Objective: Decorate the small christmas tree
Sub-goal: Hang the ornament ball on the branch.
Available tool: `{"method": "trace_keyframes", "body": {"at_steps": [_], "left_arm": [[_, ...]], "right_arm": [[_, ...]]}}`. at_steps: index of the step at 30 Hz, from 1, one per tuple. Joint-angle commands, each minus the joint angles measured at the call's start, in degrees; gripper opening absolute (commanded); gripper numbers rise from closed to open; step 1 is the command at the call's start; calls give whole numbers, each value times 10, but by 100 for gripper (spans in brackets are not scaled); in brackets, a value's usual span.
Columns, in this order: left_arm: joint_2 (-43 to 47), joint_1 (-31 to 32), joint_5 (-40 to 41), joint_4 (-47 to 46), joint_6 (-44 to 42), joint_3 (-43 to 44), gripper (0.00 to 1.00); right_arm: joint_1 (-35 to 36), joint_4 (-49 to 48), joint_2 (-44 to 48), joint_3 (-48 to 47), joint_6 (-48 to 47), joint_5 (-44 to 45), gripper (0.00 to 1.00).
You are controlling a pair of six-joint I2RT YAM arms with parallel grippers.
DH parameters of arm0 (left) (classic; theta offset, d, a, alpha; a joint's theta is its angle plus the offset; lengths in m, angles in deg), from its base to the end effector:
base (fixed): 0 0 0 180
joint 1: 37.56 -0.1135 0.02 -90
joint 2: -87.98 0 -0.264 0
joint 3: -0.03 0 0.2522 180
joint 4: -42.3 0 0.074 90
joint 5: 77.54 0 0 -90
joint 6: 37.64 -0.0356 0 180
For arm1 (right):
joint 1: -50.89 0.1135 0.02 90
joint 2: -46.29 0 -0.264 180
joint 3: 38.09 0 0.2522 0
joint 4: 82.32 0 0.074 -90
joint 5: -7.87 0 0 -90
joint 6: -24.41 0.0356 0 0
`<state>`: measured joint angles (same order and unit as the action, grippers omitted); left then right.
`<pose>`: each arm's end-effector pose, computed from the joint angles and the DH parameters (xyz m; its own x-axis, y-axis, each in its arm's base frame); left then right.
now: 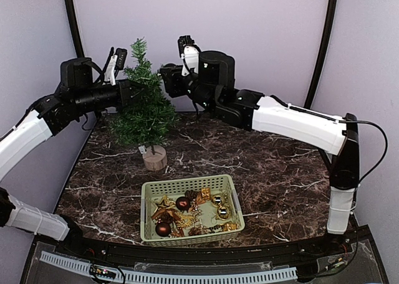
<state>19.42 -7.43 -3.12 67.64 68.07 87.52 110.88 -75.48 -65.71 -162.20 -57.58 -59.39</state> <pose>0.2284 -0.1436 0.4290 -0.2864 -0.1354 -0.9485 0.6615 0.6882 -0.2979 0.2479 0.4017 0.4210 -0.0390 0.1895 -0.9811 -0.6066 0.7758 0.1739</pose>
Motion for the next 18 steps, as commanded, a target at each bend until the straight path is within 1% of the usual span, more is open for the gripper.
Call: {"method": "trace_keyframes", "body": {"at_steps": [1, 10, 18], "left_arm": [[-8, -2, -3, 15, -26, 34, 0], [-33, -2, -7, 28, -38, 53, 0], [-42, -3, -19, 32, -47, 57, 0]], "right_arm": [[-9, -35, -4, -15, 6, -7, 43], [-24, -46, 1, 9, 30, -20, 43], [-24, -63, 24, 52, 48, -30, 43]]}}
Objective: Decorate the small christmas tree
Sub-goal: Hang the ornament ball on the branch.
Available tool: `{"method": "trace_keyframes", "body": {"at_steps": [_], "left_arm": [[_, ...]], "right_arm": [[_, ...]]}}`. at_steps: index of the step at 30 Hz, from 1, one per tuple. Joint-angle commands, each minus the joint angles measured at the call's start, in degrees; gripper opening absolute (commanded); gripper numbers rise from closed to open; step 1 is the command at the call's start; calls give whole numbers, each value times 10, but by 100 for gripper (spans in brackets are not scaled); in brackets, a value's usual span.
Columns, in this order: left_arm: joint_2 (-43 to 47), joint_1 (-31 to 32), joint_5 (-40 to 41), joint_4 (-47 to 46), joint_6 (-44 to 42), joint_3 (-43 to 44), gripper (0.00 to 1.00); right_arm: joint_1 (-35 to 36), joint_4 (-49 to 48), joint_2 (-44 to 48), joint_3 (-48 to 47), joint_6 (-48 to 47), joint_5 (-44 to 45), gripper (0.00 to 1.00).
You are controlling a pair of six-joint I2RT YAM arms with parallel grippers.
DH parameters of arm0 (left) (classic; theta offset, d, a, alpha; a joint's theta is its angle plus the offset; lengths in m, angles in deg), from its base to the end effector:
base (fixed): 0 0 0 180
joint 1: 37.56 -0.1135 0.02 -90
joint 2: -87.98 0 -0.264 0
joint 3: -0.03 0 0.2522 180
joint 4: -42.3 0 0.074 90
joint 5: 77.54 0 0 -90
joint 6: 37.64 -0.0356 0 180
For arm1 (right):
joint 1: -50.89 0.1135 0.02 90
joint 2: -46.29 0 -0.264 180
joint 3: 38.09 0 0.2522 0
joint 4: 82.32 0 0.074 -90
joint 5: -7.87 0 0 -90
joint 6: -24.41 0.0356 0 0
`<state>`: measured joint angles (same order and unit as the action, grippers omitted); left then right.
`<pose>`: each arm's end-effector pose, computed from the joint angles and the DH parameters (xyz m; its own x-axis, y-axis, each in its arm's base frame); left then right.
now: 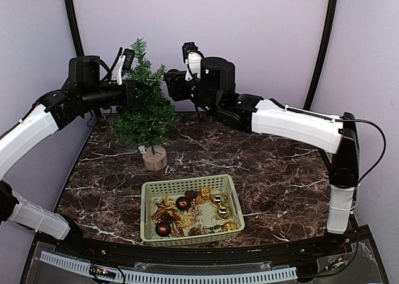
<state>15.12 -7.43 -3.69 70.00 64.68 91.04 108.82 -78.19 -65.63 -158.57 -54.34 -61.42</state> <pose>0.2446 -0.1534 0.4264 -0.2937 -0.0665 -0.9536 0.6722 0.6949 -0.2555 0.2628 0.3958 0.4042 -0.0779 0.2194 -0.9725 -0.6018 0.7674 0.2213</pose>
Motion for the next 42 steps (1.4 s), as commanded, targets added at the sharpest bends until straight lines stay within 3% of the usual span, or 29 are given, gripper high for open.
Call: {"method": "trace_keyframes", "body": {"at_steps": [1, 29, 42], "left_arm": [[-1, -2, -15, 9, -14, 22, 0], [21, -2, 9, 20, -24, 19, 0], [16, -2, 31, 41, -32, 24, 0]], "right_arm": [[-4, -36, 23, 18, 18, -11, 43], [-3, -66, 80, 84, 34, -13, 42], [-3, -64, 63, 82, 38, -13, 42]]}}
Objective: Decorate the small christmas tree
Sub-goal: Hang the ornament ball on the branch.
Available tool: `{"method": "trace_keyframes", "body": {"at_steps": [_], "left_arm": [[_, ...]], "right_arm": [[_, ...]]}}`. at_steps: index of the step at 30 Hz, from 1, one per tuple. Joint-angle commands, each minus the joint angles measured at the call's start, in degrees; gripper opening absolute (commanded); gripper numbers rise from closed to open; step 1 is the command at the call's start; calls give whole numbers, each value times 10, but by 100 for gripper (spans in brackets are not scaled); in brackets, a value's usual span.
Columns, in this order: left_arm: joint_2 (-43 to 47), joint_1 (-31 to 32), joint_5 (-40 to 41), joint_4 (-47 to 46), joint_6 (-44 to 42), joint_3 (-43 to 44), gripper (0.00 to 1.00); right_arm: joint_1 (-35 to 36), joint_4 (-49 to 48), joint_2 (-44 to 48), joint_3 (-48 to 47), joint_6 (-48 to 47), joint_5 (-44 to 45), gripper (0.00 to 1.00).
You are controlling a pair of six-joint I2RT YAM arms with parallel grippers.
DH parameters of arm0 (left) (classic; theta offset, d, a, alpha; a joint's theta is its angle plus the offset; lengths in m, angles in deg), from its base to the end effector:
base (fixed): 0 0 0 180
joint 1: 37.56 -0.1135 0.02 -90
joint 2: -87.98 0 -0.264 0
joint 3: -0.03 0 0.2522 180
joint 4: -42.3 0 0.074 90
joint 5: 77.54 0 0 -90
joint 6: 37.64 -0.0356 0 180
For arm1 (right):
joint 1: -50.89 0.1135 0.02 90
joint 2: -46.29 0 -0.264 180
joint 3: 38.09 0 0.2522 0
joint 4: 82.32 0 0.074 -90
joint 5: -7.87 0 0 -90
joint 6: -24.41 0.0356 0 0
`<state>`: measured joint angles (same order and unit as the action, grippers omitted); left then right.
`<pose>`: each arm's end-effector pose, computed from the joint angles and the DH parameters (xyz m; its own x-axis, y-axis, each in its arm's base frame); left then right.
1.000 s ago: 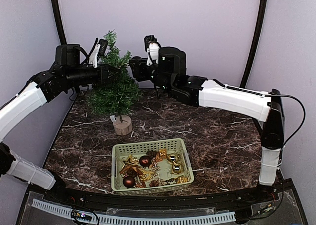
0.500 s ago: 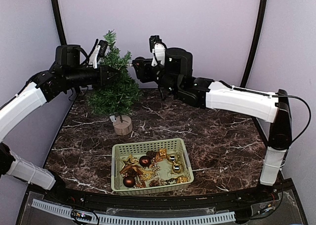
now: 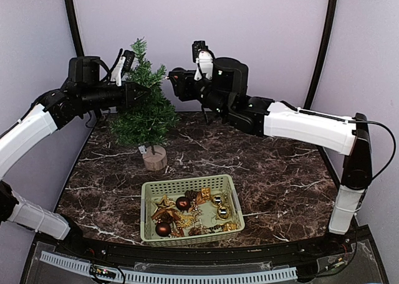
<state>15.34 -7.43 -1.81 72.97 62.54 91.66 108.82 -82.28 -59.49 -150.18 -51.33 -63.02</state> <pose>0.2429 -0.1511 0.4256 -0.2952 -0.0267 -0.9551 0.6534 0.7237 -0.2222 0.2485 0.3747 0.4070 -0.0985 0.2812 -0.9546 -0.6229 0.7307 0.2795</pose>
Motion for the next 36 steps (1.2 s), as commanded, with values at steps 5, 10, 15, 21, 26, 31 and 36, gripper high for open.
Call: {"method": "trace_keyframes", "body": {"at_steps": [5, 10, 15, 21, 26, 31, 36], "left_arm": [[13, -2, 25, 11, -16, 17, 0], [10, -2, 28, 12, -21, 19, 0], [9, -2, 32, 13, -25, 20, 0], [9, -2, 42, 11, -26, 20, 0], [10, -2, 53, -4, -16, 19, 0], [7, -2, 70, -11, -12, 22, 0], [2, -2, 83, -11, -10, 23, 0]], "right_arm": [[-4, -13, -19, -22, 4, 7, 42], [-4, -8, -34, -39, 3, 7, 42], [-4, -4, -47, -52, 3, 7, 42], [-5, -6, -55, -63, 4, 3, 42], [-5, -5, -70, -80, 3, -4, 43], [-7, 1, -84, -98, 5, -9, 43], [-11, 0, -95, -108, 12, -17, 43]]}}
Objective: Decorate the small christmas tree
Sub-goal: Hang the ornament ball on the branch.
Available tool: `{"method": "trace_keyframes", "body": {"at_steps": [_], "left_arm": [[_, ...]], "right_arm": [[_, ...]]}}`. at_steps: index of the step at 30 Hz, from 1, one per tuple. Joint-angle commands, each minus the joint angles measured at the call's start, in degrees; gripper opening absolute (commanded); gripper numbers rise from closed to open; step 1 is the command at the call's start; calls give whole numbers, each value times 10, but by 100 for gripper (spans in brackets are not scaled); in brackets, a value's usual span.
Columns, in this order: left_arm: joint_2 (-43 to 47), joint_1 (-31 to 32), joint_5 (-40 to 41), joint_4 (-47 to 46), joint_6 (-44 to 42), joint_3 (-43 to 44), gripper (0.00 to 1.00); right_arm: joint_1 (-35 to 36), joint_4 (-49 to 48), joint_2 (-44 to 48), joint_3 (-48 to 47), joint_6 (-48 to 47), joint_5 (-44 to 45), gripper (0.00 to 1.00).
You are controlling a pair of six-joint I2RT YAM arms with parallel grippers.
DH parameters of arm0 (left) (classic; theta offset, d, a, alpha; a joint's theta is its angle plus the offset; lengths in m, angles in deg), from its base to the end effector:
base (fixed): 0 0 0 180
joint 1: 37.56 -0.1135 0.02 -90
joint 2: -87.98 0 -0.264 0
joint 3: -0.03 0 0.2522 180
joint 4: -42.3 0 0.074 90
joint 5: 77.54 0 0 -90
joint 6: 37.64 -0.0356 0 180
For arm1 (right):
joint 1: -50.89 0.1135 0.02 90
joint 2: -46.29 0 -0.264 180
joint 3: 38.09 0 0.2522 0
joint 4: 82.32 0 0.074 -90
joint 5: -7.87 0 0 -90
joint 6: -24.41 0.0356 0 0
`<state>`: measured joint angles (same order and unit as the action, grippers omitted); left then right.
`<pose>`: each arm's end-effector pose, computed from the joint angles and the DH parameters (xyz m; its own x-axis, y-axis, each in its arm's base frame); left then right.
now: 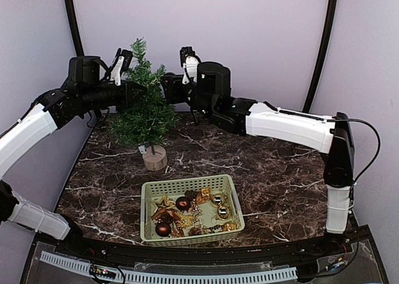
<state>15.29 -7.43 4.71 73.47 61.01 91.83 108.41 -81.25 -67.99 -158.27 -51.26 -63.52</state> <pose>0.2455 -0.1480 0.4253 -0.2706 -0.0152 -0.9626 0.5773 0.7976 -0.1749 0.2710 0.4045 0.3891 -0.1118 0.2612 -0.9588 -0.6203 0.7354 0.2727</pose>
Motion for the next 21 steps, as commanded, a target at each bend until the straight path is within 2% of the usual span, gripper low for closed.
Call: {"method": "trace_keyframes", "body": {"at_steps": [1, 13, 21], "left_arm": [[1, -3, 20, -16, 5, 21, 0], [10, -2, 29, -62, 25, 9, 0], [34, -2, 40, -95, 36, -17, 0]], "right_arm": [[-8, -11, -13, -31, 13, -15, 43], [-11, -16, -36, -63, 25, -39, 43], [-18, -34, -23, -39, 42, -42, 43]]}}
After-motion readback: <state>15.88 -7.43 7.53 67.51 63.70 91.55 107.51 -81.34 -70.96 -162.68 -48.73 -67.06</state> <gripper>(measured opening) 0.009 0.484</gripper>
